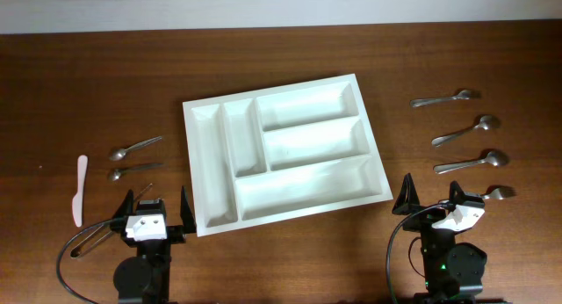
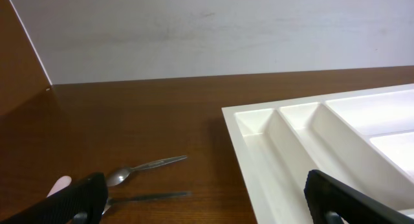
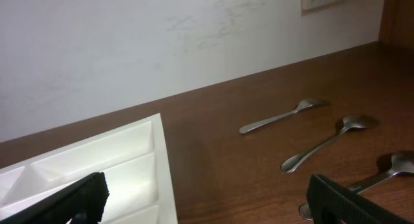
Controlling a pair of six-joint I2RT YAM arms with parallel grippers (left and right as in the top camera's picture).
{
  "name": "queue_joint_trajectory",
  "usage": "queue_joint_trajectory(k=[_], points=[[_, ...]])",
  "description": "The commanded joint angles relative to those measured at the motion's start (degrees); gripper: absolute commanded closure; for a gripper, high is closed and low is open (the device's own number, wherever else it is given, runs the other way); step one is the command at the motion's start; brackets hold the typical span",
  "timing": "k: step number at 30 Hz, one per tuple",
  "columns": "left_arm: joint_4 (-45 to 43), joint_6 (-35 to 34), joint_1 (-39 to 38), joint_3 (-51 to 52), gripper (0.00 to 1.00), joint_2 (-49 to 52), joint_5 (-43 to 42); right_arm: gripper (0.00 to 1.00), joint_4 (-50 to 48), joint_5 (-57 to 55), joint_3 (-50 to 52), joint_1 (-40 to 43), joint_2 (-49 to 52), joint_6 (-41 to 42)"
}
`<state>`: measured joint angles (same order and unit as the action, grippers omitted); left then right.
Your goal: Pack container
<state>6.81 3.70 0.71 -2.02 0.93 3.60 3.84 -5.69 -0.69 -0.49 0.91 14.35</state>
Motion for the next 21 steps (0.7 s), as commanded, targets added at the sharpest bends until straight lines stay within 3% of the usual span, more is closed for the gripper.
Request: queue_joint_trajectory(k=[1,12,15,17,19,21], points=[[-0.3,1.1,-0.2,0.5,0.01,-0.6,-0.3,0.01,0.3,0.1,0.4,-0.3,-0.4,-0.5],[-0.9,1.1,-0.2,0.5,0.01,-0.6,1.0,0.01,0.3,-0.9,0.4,-0.3,-0.3,-0.5],[-3.3,-1.7,-0.2,0.5,0.01,-0.6,-0.8,0.01,0.3,-1.0,0.4,-0.1,0.0,0.0],[2.2,-6.5,-0.2,-2.2,0.01,0.2,-1.2,0.01,1.0,-1.7,-0.3,-0.1,0.0,1.8],[10.5,-6.9,-0.2,-9.5,0.01,4.5,-1.3,0.01,6.2,-2.1,-4.8,0.6,1.6,1.8],[12.4,-6.9,-0.2,-13.7,0.01,8.3,-1.3,0.01,8.4,-2.2,-8.6,1.2,4.4,1.8]])
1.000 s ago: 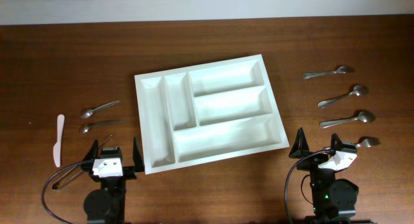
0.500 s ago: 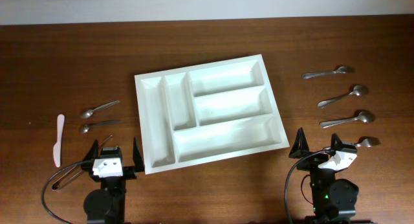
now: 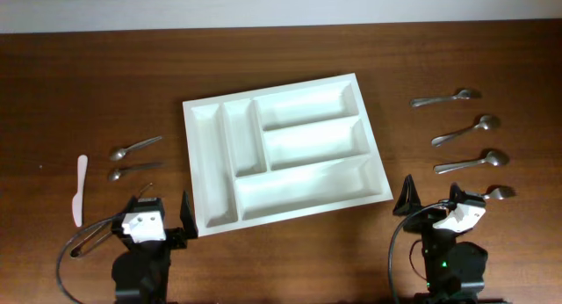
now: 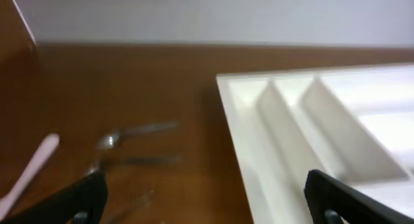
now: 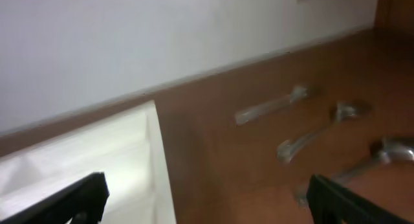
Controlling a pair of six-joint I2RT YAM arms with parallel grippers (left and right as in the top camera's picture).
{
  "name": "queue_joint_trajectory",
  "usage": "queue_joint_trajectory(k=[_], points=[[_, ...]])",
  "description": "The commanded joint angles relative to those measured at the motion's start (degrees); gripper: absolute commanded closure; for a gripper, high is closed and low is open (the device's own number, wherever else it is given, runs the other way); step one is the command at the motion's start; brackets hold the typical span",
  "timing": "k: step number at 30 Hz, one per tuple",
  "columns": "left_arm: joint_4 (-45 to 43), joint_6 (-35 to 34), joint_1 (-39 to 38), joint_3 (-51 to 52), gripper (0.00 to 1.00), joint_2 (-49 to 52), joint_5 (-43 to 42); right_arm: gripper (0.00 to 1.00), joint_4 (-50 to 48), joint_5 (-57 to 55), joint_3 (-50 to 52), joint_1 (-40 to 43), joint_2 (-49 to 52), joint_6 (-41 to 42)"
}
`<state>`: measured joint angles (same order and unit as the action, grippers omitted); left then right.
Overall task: Pack container
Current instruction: 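Raise the left arm beside the tray and move the right gripper over the forks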
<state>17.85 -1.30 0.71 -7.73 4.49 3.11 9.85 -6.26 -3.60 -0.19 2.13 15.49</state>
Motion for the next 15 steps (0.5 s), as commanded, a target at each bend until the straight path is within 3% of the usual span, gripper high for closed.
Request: queue_joint_trajectory(k=[1,7,10,15], points=[[1.8,-1.9,-0.2,-10.4,0.01,7.6,-0.9,0.01,3.5,-1.6,-8.3,1.4,5.5,0.7],[7.6,-1.9,-0.2,-26.7,0.01,27.4,-0.8,0.01,16.1,-1.7,-28.2,5.0,25.7,0.7],[12.5,-1.9,-0.2,-35.8,0.01,38.4,-0.9,0.01,27.5,-1.5,-43.8,7.2,39.3,0.7],[22.0,-1.9,-0.2,-49.8,0.01,55.8,-3.8,0.01,56.9,6.6,-77.3,13.9,66.2,0.7]])
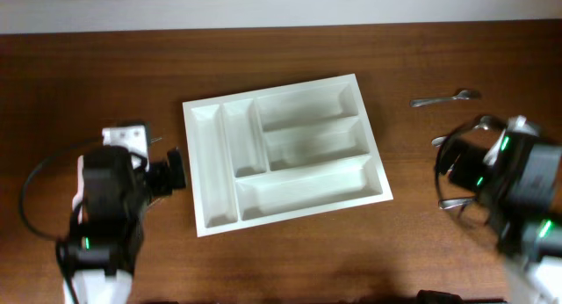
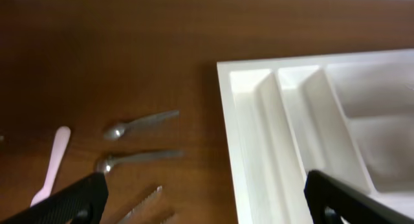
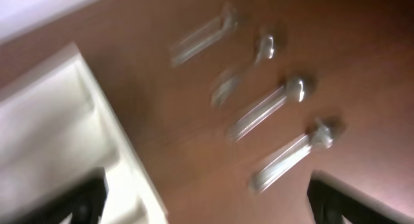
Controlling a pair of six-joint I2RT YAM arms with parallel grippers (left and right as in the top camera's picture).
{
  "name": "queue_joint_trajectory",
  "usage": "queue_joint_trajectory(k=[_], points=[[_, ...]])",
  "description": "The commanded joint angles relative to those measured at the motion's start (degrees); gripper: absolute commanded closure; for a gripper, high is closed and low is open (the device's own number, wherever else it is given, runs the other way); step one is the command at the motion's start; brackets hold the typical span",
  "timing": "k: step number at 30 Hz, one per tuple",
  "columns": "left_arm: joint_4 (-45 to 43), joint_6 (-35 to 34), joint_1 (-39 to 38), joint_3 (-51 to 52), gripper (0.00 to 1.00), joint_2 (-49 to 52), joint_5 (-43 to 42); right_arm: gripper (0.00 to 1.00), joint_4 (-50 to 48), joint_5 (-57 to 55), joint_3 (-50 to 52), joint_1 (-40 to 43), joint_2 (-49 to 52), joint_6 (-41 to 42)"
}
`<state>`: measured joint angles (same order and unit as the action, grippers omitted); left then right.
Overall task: Pack container
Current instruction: 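Raise the left arm beside the tray and move the right gripper over the forks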
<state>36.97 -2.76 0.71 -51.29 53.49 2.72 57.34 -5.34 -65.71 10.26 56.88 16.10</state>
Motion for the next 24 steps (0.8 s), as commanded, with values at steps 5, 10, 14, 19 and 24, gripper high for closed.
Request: queue_joint_trajectory(k=[5,10,14,19,24], points=[[3.6,-0.4,-0.2,-9.9,0.01,14.1,-9.2,0.01,17.5,6.3,-35.4,5.6,27.7,-1.6],[3.8,-0.4,-0.2,-9.9,0.01,16.2,-8.8,0.01,15.9,6.2,-45.6,7.5,40.5,6.8],[3.8,-0.4,-0.2,-9.9,0.01,16.3,-5.7,0.01,14.3,6.2,-49.2,7.9,48.0,12.4],[3.8,-0.4,-0.2,-9.9,0.01,16.3,-3.1,0.01,8.9,6.4,-49.4,7.8,56.5,18.7],[3.8,-0.4,-0.2,-9.9,0.01,16.3,-3.1,0.01,5.2,6.4,-49.4,7.9,61.2,23.7]])
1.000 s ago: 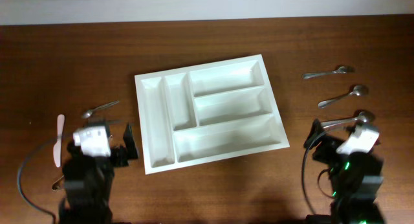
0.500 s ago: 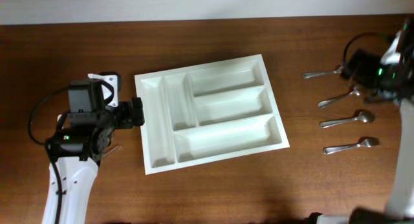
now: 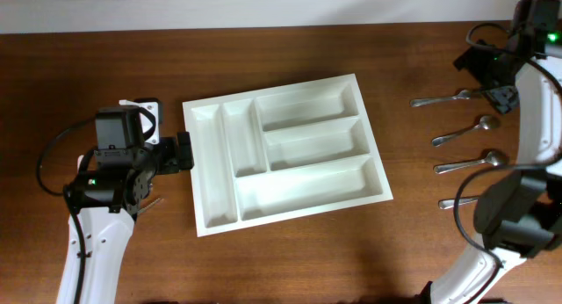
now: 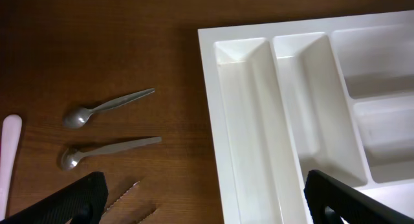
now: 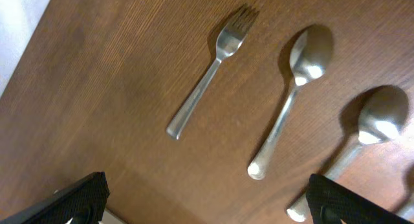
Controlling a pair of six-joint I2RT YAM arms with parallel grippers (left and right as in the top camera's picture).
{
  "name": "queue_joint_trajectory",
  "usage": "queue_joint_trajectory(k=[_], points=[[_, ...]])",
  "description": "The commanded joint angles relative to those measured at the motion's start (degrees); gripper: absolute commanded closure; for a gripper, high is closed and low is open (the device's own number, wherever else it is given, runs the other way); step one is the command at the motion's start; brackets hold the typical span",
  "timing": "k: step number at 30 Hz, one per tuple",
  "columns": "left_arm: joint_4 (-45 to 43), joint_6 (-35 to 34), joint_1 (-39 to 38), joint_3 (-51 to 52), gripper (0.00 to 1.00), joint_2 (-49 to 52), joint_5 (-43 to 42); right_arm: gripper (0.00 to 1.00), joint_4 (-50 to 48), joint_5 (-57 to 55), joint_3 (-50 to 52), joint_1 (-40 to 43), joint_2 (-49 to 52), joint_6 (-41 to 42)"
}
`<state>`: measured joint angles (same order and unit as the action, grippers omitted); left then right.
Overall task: Pack container
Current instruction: 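Raise the left arm beside the tray and move the right gripper over the forks, then lower the right gripper onto the silver fork at the top right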
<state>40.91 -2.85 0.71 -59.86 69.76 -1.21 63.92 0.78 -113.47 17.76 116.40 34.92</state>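
A white cutlery tray [image 3: 281,150] with several compartments lies mid-table; its left compartments [image 4: 278,107] fill the left wrist view. My left gripper [image 4: 207,212] hangs open above the tray's left edge, nothing between its fingers [image 4: 77,199]. Left of the tray lie two small spoons [image 4: 107,107], [image 4: 107,149], a pink spatula [image 4: 8,160] and a serrated knife [image 4: 126,195]. My right gripper [image 5: 207,214] is open high over the far right, above a fork [image 5: 210,68] and two spoons [image 5: 291,101], [image 5: 359,146].
From overhead the right-hand cutlery forms a column: fork [image 3: 443,97], spoon [image 3: 465,130], spoon [image 3: 470,162], and a piece half hidden behind the right arm [image 3: 457,201]. The left arm [image 3: 114,177] covers the left-hand cutlery. The wall runs along the table's far edge.
The left gripper now sits closer to the tray's left edge and looks more steeply down. The right arm, then over the lower spoons, is now at the far right corner above the fork.
Both arms first sat folded at the table's front edge, grippers open, looking level across the table. Later both were raised over the cutlery on their sides. Now the left is at the tray's edge and the right over the fork. Nothing has been taken.
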Motion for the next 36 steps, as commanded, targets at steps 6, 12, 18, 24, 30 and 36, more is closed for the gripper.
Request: queue_joint_trajectory(k=[6,12,18,24,30,36], points=[[0.1,-0.4,-0.2,-1.4,0.01,0.0,0.8,0.01,-2.9,-1.4,-1.6,0.6,4.9,12.2],[1.0,-0.4,-0.2,-1.4,0.01,0.0,0.8,0.01,-3.8,-1.4,-1.6,1.1,7.5,12.5],[1.4,-0.3,-0.2,-1.4,0.01,0.0,0.8,0.0,-6.3,-0.4,-1.6,1.2,10.8,11.8],[1.4,-0.3,-0.2,-1.4,0.01,0.0,0.8,0.0,-11.0,0.8,-1.6,1.9,13.4,11.9],[1.4,-0.3,-0.2,-1.4,0.01,0.0,0.8,0.04,-13.2,0.5,-1.6,3.0,16.1,12.1],[1.4,-0.3,-0.2,-1.4,0.01,0.0,0.8,0.04,-15.4,0.7,-1.6,3.0,18.7,12.1]])
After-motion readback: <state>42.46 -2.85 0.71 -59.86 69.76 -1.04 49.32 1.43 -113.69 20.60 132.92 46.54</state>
